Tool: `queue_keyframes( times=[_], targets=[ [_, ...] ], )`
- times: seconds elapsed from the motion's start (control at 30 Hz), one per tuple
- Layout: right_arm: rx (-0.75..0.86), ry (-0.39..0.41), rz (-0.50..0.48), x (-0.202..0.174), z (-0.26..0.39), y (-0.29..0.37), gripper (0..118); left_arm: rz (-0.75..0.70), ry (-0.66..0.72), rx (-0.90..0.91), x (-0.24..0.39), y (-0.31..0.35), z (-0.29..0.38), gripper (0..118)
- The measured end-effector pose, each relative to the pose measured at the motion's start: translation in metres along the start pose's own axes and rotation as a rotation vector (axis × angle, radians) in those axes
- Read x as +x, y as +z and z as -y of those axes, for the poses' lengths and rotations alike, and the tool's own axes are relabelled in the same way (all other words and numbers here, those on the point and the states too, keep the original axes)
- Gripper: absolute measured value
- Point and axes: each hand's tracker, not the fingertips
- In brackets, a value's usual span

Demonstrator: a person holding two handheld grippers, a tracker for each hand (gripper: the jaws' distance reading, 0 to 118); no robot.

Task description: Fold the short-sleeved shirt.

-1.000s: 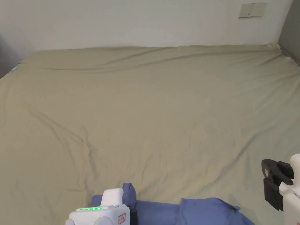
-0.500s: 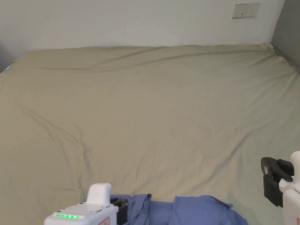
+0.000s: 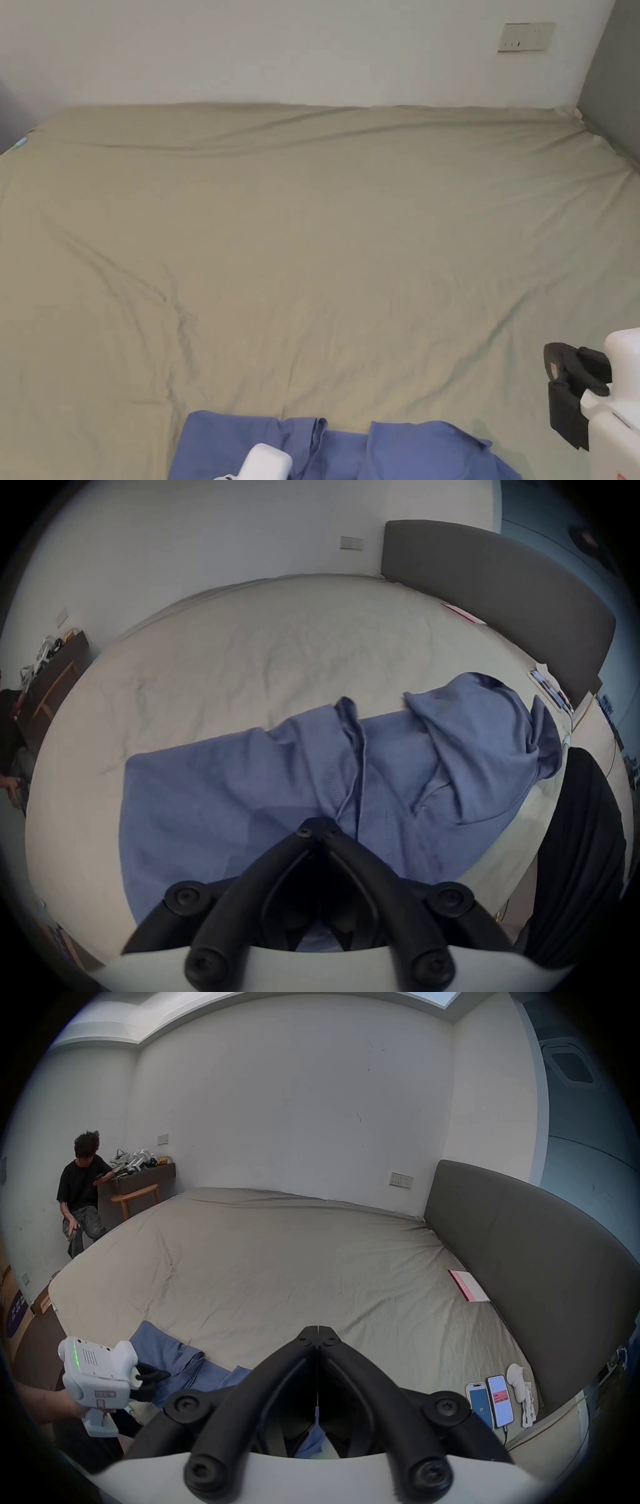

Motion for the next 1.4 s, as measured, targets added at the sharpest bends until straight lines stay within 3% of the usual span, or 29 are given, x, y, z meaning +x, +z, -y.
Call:
queue_keyframes(
  times=[0.23, 0.47, 0.53, 0.6, 0.67, 0.7, 0.77, 0.83, 1.0, 1.1, 1.37, 1.4],
  targets=[
    [-0.019, 0.025, 0.001, -0.001, 0.001, -0.002, 1, 0.015, -0.069, 0.026, 0.033, -0.003, -0.011, 0],
    [-0.019, 0.006, 0.001, 0.001, -0.003, -0.008, 1, 0.357, 0.194, 0.031, 0.036, 0.011, -0.027, 0],
    [-0.018, 0.01, 0.001, -0.001, -0.005, -0.009, 1, 0.429, 0.277, 0.071, 0.022, 0.02, -0.032, 19],
    [-0.017, 0.01, -0.006, -0.002, -0.006, -0.01, 1, 0.5, 0.389, 0.107, -0.005, 0.031, -0.036, 24],
    [-0.016, 0.017, -0.012, -0.004, -0.007, -0.011, 1, 0.493, 0.479, 0.132, -0.042, 0.04, -0.034, 58],
    [-0.016, 0.022, -0.013, -0.005, -0.007, -0.012, 1, 0.475, 0.507, 0.149, -0.06, 0.044, -0.032, 68],
    [-0.018, 0.024, -0.016, -0.006, -0.007, -0.013, 1, 0.431, 0.541, 0.177, -0.099, 0.048, -0.024, 81],
    [-0.022, 0.022, -0.02, -0.007, -0.007, -0.015, 1, 0.393, 0.587, 0.165, -0.138, 0.048, -0.011, 85],
    [-0.032, 0.034, -0.027, -0.012, -0.005, -0.019, 1, 0.451, 0.805, 0.034, -0.218, 0.029, 0.037, 115],
    [-0.036, 0.066, -0.013, -0.019, -0.004, -0.021, 1, 0.517, 0.873, 0.015, -0.235, 0.014, 0.055, 115],
    [-0.057, 0.077, -0.031, -0.026, -0.003, -0.025, 1, 0.75, 0.989, -0.002, -0.179, -0.022, 0.034, 113],
    [-0.058, 0.093, -0.021, -0.027, -0.003, -0.026, 1, 0.79, 0.991, -0.014, -0.182, -0.031, 0.039, 105]
  ],
)
